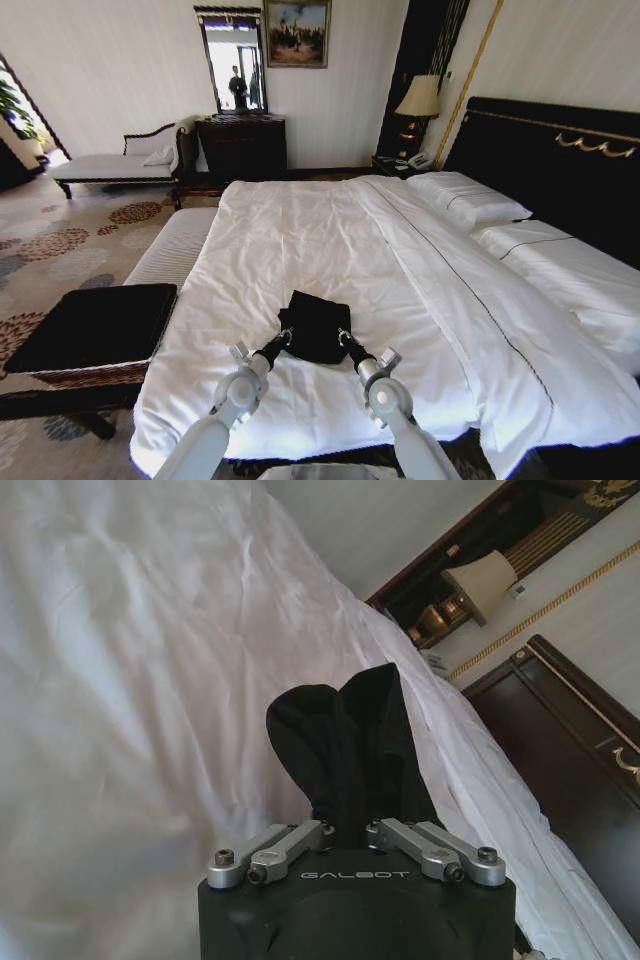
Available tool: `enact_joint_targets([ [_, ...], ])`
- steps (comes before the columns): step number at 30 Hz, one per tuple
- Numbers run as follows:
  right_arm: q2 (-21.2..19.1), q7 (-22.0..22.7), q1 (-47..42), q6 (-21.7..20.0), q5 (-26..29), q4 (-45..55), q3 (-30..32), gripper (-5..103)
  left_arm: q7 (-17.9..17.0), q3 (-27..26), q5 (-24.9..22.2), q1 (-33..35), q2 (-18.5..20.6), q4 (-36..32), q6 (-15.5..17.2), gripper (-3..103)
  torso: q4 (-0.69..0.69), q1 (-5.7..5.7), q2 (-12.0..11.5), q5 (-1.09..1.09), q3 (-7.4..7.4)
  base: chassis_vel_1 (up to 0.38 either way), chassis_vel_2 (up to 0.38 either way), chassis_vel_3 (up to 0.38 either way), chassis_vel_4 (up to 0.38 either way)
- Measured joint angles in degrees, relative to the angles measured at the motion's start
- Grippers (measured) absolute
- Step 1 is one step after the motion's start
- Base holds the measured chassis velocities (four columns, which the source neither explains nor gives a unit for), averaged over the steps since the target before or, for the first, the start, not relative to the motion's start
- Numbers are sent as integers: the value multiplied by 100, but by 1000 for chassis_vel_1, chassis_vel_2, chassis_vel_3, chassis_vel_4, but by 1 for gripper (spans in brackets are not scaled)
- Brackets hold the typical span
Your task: Fold the clothes on the bed and place them into the basket.
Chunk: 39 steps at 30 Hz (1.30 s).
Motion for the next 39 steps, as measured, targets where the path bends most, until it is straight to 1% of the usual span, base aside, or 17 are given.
enact_joint_targets([
  [1,0,0,0,0,0,0,0,9,0,0,0,0,0,0,0,7,0,0,0,0,0,0,0,0,0],
  [4,9,30,-54,71,-492,237,-61,9,-58,-203,102,212,28,-419,-18,7,0,0,0,0,0,0,0,0,0],
  [5,8,41,-68,76,-555,298,-75,9,-61,-244,159,261,29,-509,-26,7,1,0,0,0,0,0,0,0,0],
  [6,8,41,-68,76,-555,298,-75,9,-61,-244,159,261,29,-509,-26,7,1,0,0,0,0,0,0,0,0],
  [9,-27,65,-103,105,-856,469,-134,9,-85,-298,285,338,26,-698,-53,7,-1,0,0,-1,0,0,0,0,0],
  [12,-31,50,-106,112,-972,534,-164,9,-104,-310,325,348,22,-720,-67,7,0,0,0,0,0,0,0,0,0],
  [19,-13,55,-126,142,-1106,670,-230,9,-151,-280,442,306,-12,-717,-94,7,0,0,0,-1,0,0,0,0,0],
  [22,4,-23,-135,441,-1339,577,-279,9,-179,-212,551,186,-93,-610,-109,7,-1,-1,0,0,0,0,0,0,0],
  [25,16,-51,-117,538,-1378,498,-286,9,-180,-177,680,153,-112,-548,-124,7,-1,0,0,-1,0,0,0,0,0],
  [27,26,-82,-98,598,-1497,407,-284,9,-154,-130,844,159,-85,-522,-141,7,-1,0,0,0,0,0,0,0,0],
  [31,32,-83,-97,616,-1474,364,-283,9,-131,-109,925,216,-44,-537,-148,7,0,0,0,0,0,0,0,0,0],
  [39,108,-123,-96,617,-1450,311,-339,9,-111,-228,915,382,-6,-609,-149,7,-1,0,0,0,0,11,24,-15,-22],
])
